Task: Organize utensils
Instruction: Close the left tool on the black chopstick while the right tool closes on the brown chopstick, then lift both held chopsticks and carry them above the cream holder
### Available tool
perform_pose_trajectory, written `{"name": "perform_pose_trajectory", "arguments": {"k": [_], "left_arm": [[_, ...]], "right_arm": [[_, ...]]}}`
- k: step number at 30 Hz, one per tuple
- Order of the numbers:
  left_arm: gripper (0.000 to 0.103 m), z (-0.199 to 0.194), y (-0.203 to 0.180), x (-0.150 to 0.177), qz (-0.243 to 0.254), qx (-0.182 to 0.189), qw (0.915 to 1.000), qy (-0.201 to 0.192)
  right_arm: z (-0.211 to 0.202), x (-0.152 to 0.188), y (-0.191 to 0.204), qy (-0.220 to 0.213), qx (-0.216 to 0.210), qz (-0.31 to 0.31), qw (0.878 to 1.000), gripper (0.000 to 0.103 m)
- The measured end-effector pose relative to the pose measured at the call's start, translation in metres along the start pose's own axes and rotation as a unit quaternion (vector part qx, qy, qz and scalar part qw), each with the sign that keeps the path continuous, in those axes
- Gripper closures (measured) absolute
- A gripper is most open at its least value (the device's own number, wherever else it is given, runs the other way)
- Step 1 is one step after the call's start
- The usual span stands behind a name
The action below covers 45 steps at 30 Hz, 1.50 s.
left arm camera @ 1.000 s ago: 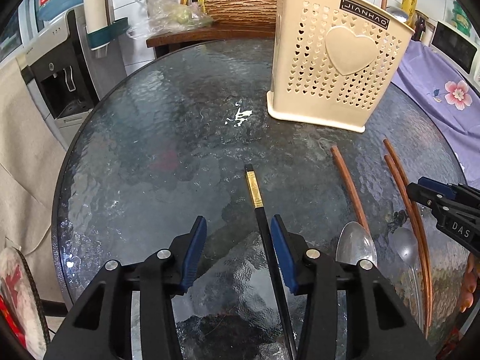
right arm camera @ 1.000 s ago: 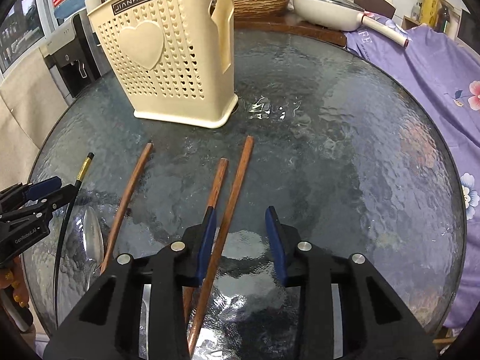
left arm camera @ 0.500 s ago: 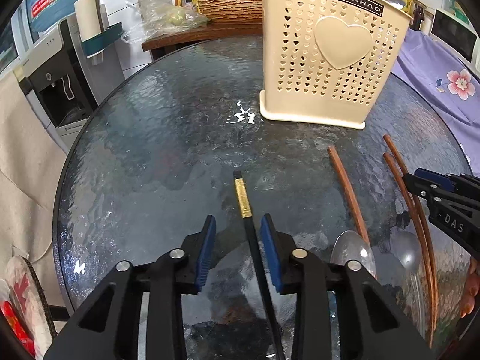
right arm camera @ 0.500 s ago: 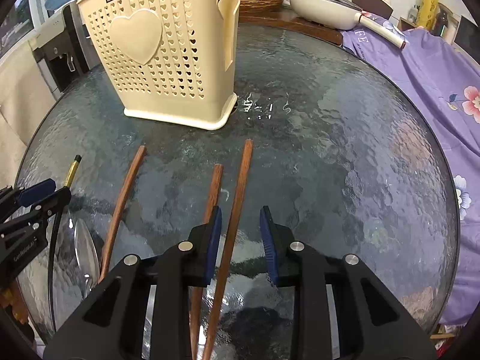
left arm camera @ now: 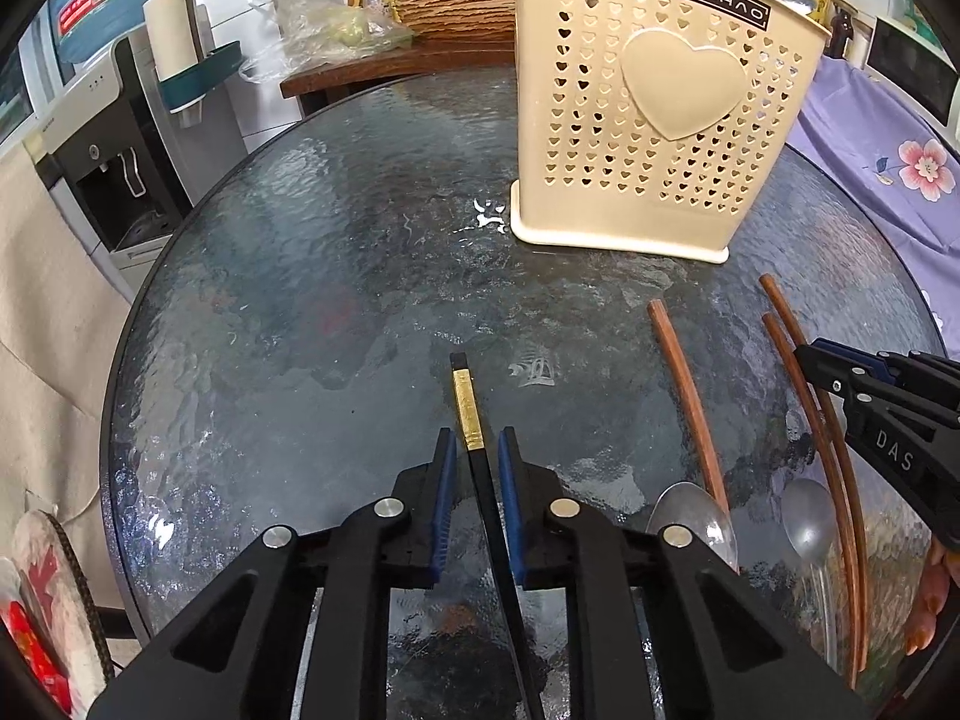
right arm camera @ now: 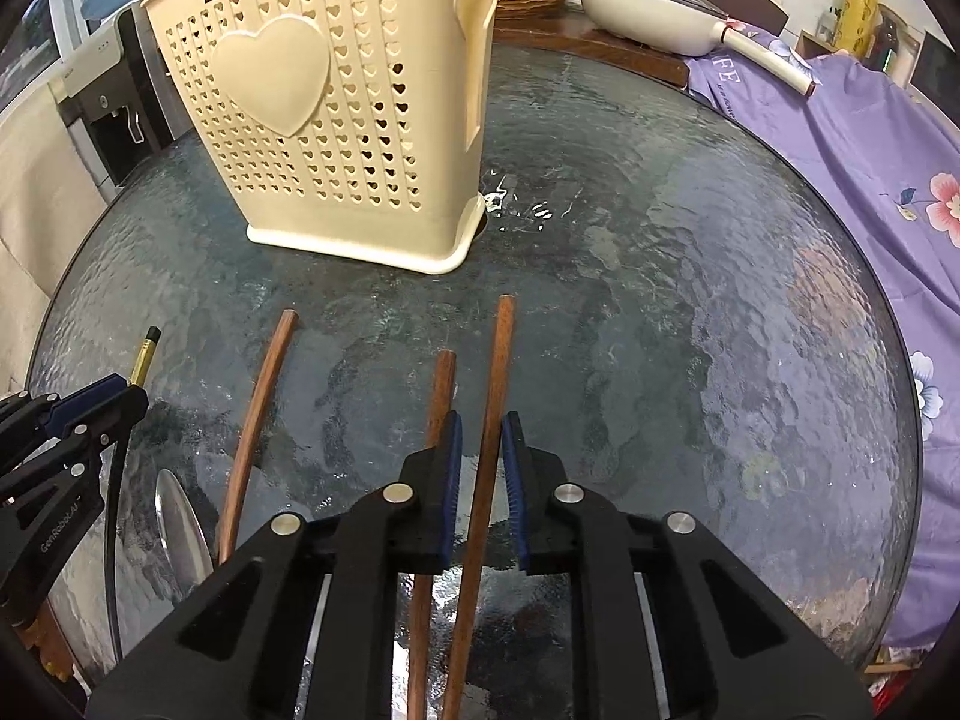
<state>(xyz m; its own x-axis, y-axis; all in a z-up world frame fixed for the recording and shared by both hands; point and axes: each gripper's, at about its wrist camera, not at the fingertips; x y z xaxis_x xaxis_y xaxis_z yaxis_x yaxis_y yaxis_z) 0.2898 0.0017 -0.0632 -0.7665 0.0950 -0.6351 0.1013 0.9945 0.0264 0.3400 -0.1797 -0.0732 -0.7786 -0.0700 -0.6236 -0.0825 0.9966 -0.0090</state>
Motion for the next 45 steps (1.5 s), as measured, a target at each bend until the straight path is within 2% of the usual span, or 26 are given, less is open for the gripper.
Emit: {"name": "perform_pose_trajectory", "arguments": {"k": [4, 10, 19, 28, 33, 45], "left_arm": [[0.094, 0.002, -0.001, -0.001, -0.001, -0.003, 1.0, 0.001], [0.096, 0.004, -0.003, -0.003, -0.004, -0.005, 1.0, 0.0], [0.096, 0.001, -0.001, -0.006, -0.023, 0.017, 0.9996, -0.007], [0.096, -0.042, 0.0, -0.018, -0.027, 0.048, 0.9966, -0.061], [0.096, -0.074, 0.003, -0.027, -0.028, 0.061, 0.9931, -0.096], [0.096, -0.137, -0.006, -0.039, -0.01, 0.071, 0.9841, -0.162]], "right_arm": [[0.001, -0.001, 0.004, 0.001, -0.001, -0.005, 1.0, 0.095], [0.0, 0.002, 0.004, -0.004, -0.005, -0.001, 1.0, 0.096], [-0.007, 0.002, -0.017, -0.021, -0.065, 0.032, 0.997, 0.096], [-0.048, -0.004, -0.031, -0.077, -0.107, 0.032, 0.991, 0.096], [-0.083, -0.007, -0.036, -0.114, -0.143, 0.03, 0.983, 0.096], [-0.15, -0.018, -0.039, -0.17, -0.166, 0.013, 0.971, 0.096]]}}
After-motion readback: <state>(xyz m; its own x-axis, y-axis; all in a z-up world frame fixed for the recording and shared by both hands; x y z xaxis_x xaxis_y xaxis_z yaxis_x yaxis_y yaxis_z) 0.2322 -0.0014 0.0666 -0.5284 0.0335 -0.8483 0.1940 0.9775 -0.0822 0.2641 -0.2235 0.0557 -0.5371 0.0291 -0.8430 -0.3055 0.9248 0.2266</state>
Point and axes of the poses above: each gripper's, at about its wrist camera, not at the fingertips, and z roughly the way its jaws point, y to its left, x to its underside, and after that the axes turned 6 degrees about -y, right-handed
